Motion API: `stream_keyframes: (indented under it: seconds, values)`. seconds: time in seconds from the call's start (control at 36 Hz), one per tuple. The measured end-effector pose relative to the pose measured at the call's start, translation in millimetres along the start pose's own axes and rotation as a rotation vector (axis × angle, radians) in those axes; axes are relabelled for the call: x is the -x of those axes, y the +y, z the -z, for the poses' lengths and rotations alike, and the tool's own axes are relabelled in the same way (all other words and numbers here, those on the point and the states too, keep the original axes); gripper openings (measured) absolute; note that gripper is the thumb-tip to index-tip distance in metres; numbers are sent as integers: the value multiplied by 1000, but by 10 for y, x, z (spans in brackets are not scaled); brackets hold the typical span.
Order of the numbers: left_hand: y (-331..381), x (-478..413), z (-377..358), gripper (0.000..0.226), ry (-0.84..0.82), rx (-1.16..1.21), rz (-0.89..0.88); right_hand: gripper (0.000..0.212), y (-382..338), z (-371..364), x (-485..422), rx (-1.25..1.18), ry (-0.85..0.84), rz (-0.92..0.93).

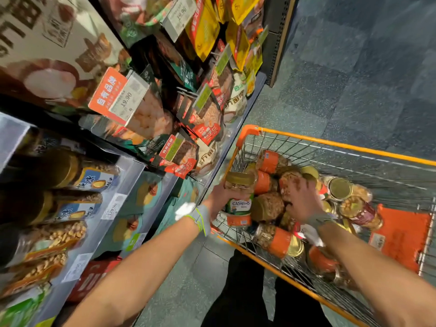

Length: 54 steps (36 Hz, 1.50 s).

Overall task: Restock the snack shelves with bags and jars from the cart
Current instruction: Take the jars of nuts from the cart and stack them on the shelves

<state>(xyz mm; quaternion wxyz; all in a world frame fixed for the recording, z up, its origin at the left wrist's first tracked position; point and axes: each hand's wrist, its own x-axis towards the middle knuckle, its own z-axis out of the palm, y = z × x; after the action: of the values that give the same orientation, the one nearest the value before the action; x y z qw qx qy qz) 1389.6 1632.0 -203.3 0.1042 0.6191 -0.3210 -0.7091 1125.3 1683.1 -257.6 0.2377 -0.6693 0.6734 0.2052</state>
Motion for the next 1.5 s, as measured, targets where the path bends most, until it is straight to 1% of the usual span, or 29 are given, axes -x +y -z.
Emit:
stream_keyframes:
  seconds: [0.08,0.14,0.22,0.33,0.42,0.44,0.47,0.53,0.56,0.61,0.64,0.67,0.72,0.78,0.81,0.83,0.89,0.92,0.97,1.03,1.06,1.14,1.22,1.25,1.28,1.33,1.36,1.44,1.5]
  values:
    - [-15,-2,3,39,-23,0,-14,76,50,39,-97,-128,-38,-102]
    - [-34,-17,-1,39,-36,7,-27,86,21,46,-162,-181,-55,-170]
    - [-34,-24,17,41,-31,50,-41,110,-31,-8,-300,-181,-80,-213]
    - [-78,-7,5,44,1,101,-67,116,-106,-2,-406,-299,-46,-265]
    - [-165,1,-26,65,49,172,-60,132,-105,11,-494,-326,-51,-270]
    - [-163,32,-44,69,67,196,-63,134,-87,7,-531,-312,-59,-279]
    - [-178,49,-54,65,66,203,-66,135,-38,-44,-579,-307,-60,-277]
    - [-191,150,-93,49,94,210,-75,130,-51,56,-524,-316,-80,-273]
    - [-198,198,-106,45,120,227,-86,122,-67,109,-462,-339,-93,-271]
    - [-210,361,-160,50,146,228,-112,96,-103,219,-282,-508,-97,-271]
    - [-228,417,-161,58,152,213,-103,87,-100,232,-231,-635,-85,-266]
    - [-218,542,-197,61,155,226,-103,86,-86,327,-118,-787,-84,-259]
    - [-286,766,-263,46,115,332,-104,87,-86,451,64,-1124,-77,-205]
    - [-379,967,-346,63,107,387,-125,60,-99,605,321,-1339,-132,-126]
    - [-406,1064,-388,72,110,418,-144,55,-120,656,434,-1437,-183,-92]
    - [-392,1220,-437,75,130,430,-170,59,-146,782,636,-1506,-249,-40]
    - [-340,1572,-514,65,176,432,-230,77,-228,987,972,-1577,-343,69]
    - [-328,1761,-533,59,200,456,-256,79,-295,1128,1156,-1591,-366,134]
    - [-335,2101,-555,51,230,496,-288,67,-419,1295,1418,-1612,-412,186]
    - [-356,2499,-562,45,292,549,-343,68,-605,1437,1690,-1638,-462,245]
    - [-388,2741,-526,47,349,574,-378,66,-759,1553,1867,-1632,-491,290]
    - [-502,3273,-401,60,499,652,-448,43,-1100,1752,2193,-1646,-566,406]
    - [-690,3825,-156,77,655,690,-502,36,-1556,1953,2561,-1540,-635,603]
    - [-766,4050,-95,73,705,713,-534,30,-1732,2019,2700,-1510,-649,667]
    - [-824,4326,-85,61,750,736,-570,29,-1920,2086,2874,-1477,-670,742]
    - [-919,4736,-66,33,765,785,-653,36,-2241,2183,3177,-1416,-675,828]
    - [-953,4880,-49,33,784,810,-671,40,-2372,2219,3290,-1400,-671,867]
    - [-1176,5322,169,78,897,762,-758,60,-2840,2301,3704,-1294,-634,977]
    - [-1324,5563,409,80,960,746,-795,59,-3103,2316,3991,-1243,-680,1045]
